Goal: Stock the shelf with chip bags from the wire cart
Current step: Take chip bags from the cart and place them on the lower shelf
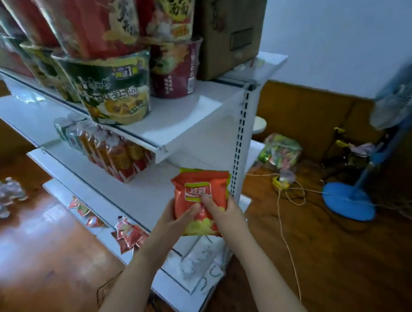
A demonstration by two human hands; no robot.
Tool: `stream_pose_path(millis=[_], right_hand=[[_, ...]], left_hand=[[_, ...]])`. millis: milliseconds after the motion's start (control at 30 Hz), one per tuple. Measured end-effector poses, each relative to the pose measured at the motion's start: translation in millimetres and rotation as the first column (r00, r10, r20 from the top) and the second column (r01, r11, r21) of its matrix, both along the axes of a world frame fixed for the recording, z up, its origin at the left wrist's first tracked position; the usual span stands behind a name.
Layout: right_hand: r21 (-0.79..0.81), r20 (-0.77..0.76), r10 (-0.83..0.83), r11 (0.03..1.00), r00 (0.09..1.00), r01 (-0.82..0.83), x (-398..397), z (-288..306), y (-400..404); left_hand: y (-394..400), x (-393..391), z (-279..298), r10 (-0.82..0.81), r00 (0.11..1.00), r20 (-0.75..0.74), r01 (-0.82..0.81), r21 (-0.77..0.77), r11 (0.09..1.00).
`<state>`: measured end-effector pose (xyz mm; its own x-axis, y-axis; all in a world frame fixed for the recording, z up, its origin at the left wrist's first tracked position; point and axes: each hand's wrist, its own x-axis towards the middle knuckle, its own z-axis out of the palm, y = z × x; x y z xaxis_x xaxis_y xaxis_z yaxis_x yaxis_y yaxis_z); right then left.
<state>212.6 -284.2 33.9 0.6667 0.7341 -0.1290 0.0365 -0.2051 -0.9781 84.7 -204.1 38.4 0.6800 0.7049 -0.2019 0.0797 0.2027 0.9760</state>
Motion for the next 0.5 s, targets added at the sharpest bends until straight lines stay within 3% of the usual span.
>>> stream_pose_path(millis=[200,300,500], right_hand=[[0.077,-0.195,-0.309,0.941,0.931,0.328,28.3,-29.3,-75.7],[0.099,-0.252,-0.398,0.896,0.882,0.433,46.9,-30.6,-121.5],[0.134,-0.356,-0.607,0.719,0.710,0.682,123.6,-36.2,-244.5]], left_hand=[[-44.4,70.8,-23.7,-0.203,0.968,-0.148,0.214,0.062,0.975],[-83.6,109.8,-33.1,-0.256,0.954,-0.155,0.270,0.078,0.960],[-198.7,221.7,-33.5,-0.468,0.856,-0.222,0.500,0.121,0.857]])
